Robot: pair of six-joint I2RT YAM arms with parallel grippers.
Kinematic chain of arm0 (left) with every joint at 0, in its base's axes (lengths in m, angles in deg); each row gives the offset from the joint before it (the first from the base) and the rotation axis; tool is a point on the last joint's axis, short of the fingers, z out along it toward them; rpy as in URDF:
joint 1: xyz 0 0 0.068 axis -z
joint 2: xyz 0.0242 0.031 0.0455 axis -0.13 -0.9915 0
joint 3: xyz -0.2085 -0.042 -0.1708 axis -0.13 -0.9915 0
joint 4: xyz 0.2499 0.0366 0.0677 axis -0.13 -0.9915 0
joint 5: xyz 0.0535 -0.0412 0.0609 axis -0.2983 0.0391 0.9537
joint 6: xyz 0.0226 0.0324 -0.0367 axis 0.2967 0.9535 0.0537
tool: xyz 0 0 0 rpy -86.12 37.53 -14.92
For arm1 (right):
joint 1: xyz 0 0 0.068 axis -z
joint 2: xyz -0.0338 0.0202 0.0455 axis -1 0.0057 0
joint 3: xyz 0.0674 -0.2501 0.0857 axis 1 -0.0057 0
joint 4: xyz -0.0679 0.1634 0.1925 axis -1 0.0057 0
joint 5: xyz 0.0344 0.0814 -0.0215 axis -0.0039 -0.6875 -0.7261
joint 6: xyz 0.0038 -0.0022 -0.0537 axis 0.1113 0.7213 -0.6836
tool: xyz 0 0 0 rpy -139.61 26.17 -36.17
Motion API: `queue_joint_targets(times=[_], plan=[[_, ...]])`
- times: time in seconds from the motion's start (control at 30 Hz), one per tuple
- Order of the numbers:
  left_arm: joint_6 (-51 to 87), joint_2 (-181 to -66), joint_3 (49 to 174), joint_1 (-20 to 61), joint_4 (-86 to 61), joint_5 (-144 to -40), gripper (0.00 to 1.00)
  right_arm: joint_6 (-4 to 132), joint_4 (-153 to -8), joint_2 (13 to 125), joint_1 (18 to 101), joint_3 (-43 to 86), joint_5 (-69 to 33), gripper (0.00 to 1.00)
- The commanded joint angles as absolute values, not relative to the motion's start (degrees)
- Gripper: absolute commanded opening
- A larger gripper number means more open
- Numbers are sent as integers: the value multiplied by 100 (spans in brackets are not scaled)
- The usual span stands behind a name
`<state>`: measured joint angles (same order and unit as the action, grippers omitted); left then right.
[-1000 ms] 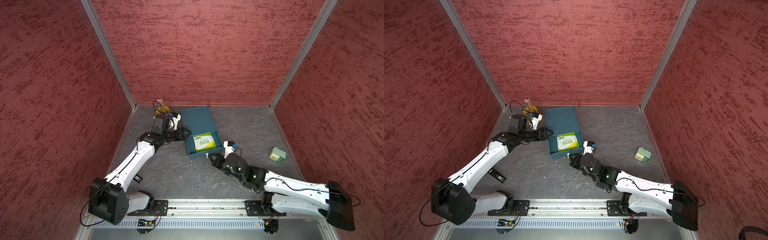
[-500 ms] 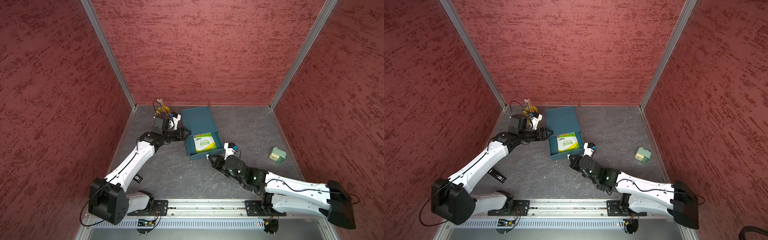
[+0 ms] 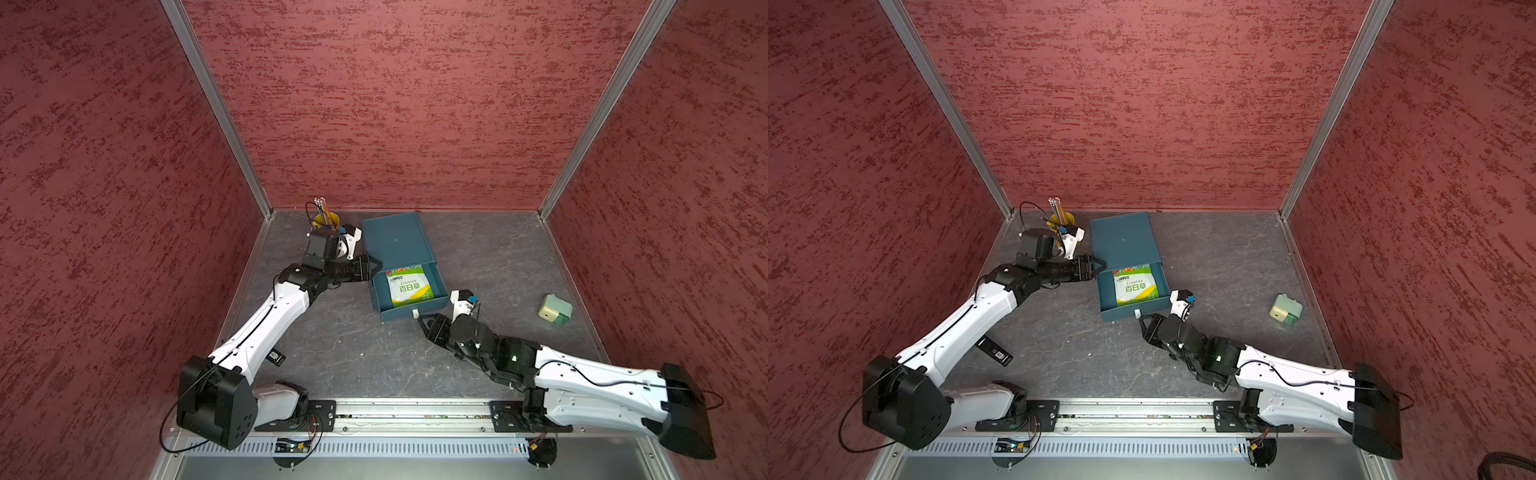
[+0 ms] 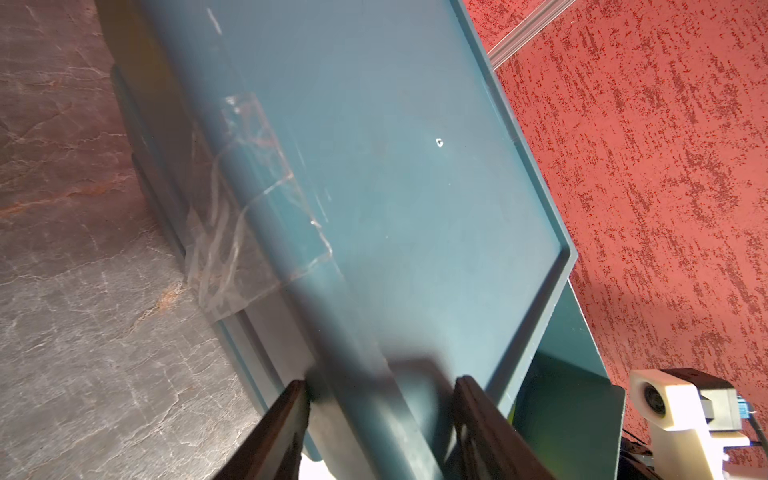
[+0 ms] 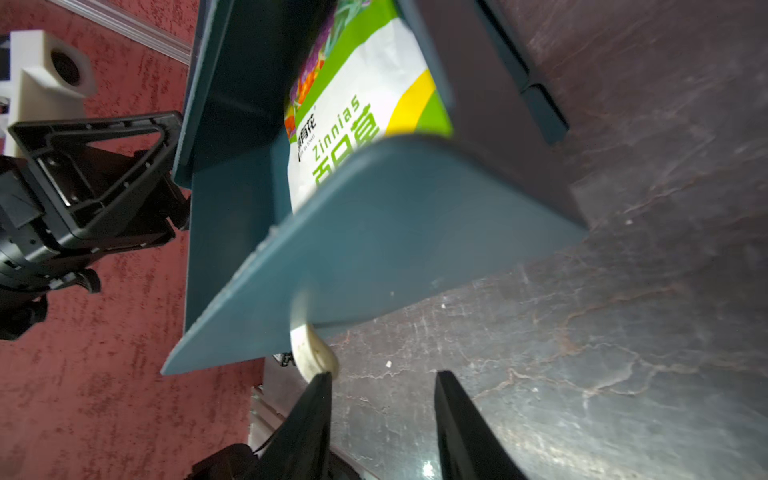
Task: Take the seed bags out of the drawer
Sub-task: Open the drawer in the storage box.
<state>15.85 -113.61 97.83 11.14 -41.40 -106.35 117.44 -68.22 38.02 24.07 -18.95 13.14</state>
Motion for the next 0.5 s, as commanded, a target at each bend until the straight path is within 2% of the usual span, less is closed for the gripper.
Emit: queue_joint_targets(times=[0.0,0.23,0.47], plan=[[1662,-11456,9749,1136,-4452,-10459,58,11334,-5902,3637,2369,-1341,1352,51],[1710,-11467,9802,1148,-4523,-10485,57,10324,-3860,3868,2701,475,1093,64],[1773,-11445,9819,1143,-4610,-10477,57,8930,-2275,5292,3882,2636,-442,70]])
